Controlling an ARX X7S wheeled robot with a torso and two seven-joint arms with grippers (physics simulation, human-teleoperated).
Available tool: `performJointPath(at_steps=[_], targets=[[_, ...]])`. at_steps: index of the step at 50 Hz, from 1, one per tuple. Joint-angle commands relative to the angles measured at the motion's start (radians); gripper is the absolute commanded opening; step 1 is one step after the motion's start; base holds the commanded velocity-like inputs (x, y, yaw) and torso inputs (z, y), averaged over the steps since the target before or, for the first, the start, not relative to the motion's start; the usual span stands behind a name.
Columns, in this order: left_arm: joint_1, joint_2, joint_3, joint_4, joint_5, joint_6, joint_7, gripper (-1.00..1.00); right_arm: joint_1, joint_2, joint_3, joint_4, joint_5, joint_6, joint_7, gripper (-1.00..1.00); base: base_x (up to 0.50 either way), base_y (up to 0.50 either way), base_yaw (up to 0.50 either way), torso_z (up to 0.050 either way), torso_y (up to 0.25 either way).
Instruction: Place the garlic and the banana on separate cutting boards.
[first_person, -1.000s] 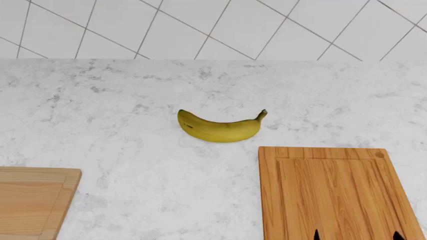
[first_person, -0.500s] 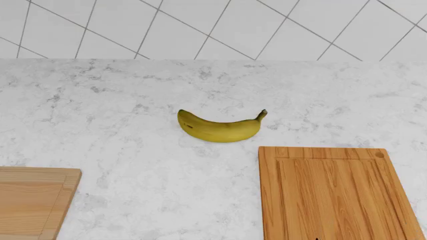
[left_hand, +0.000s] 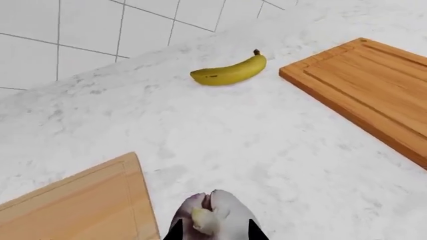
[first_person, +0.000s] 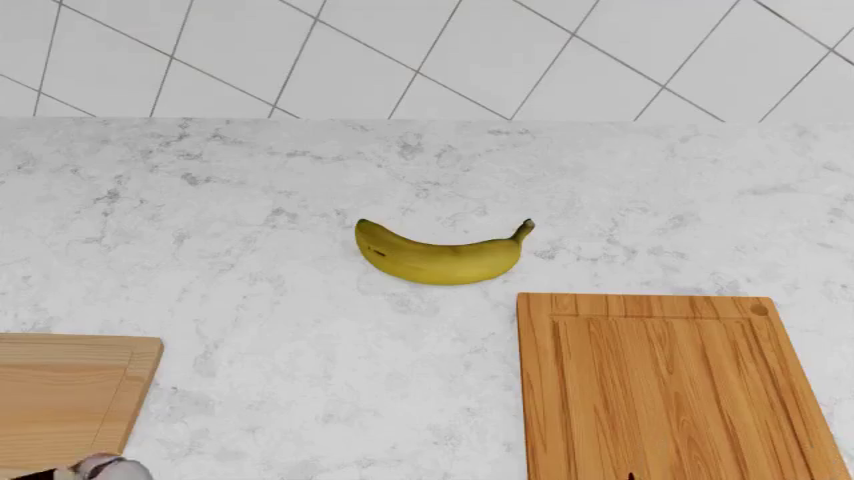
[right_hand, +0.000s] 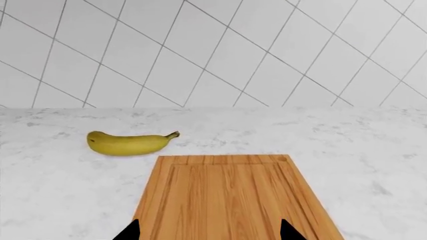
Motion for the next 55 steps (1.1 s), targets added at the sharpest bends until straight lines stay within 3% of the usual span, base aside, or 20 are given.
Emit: performJointPath(at_steps=[1,11,14,21,32,38,47,55], targets=[[-0.003,-0.08,-0.15,-0.061,0.013,0.024,0.013,-1.0,0.014,0.003,-0.003,-0.006,0.007,0.009,0.005,1.0,0.0,0.0,0.0,0.0,0.0],[0.063,-0.057,-0.282,-0.159,0.271,-0.063,0.181,-1.0,0.02,0.015,-0.014,-0.022,-0.003,0.033,0.018,1.0,0.0,0.0,0.0,0.0,0.0],[0.075,-0.059,-0.286,-0.192,0.421,-0.076,0.27,-1.0,0.007,0.02,-0.002,-0.02,0.004,0.023,0.016,1.0,0.0,0.0,0.0,0.0,0.0],[-0.009,-0.104,-0.183,-0.297,0.618,-0.051,0.376,-1.0,0.016,0.023,-0.003,-0.03,0.011,0.03,0.022,1.0,0.0,0.0,0.0,0.0,0.0],[0.044,-0.133,-0.073,-0.417,0.871,0.064,0.5,-1.0,0.026,0.022,-0.011,-0.028,0.012,0.036,0.02,1.0,0.0,0.0,0.0,0.0,0.0],[0.007,-0.116,0.001,-0.5,0.941,0.098,0.523,-1.0,0.03,0.013,-0.021,-0.023,0.005,0.035,0.018,1.0,0.0,0.0,0.0,0.0,0.0],[0.086,-0.115,0.07,-0.482,0.95,0.108,0.585,-1.0,0.033,0.008,-0.027,-0.013,0.003,0.032,0.011,1.0,0.0,0.0,0.0,0.0,0.0],[0.11,-0.11,0.068,-0.485,0.937,0.101,0.581,-1.0,0.024,-0.001,-0.032,0.003,-0.005,0.018,0.0,1.0,0.0,0.0,0.0,0.0,0.0]])
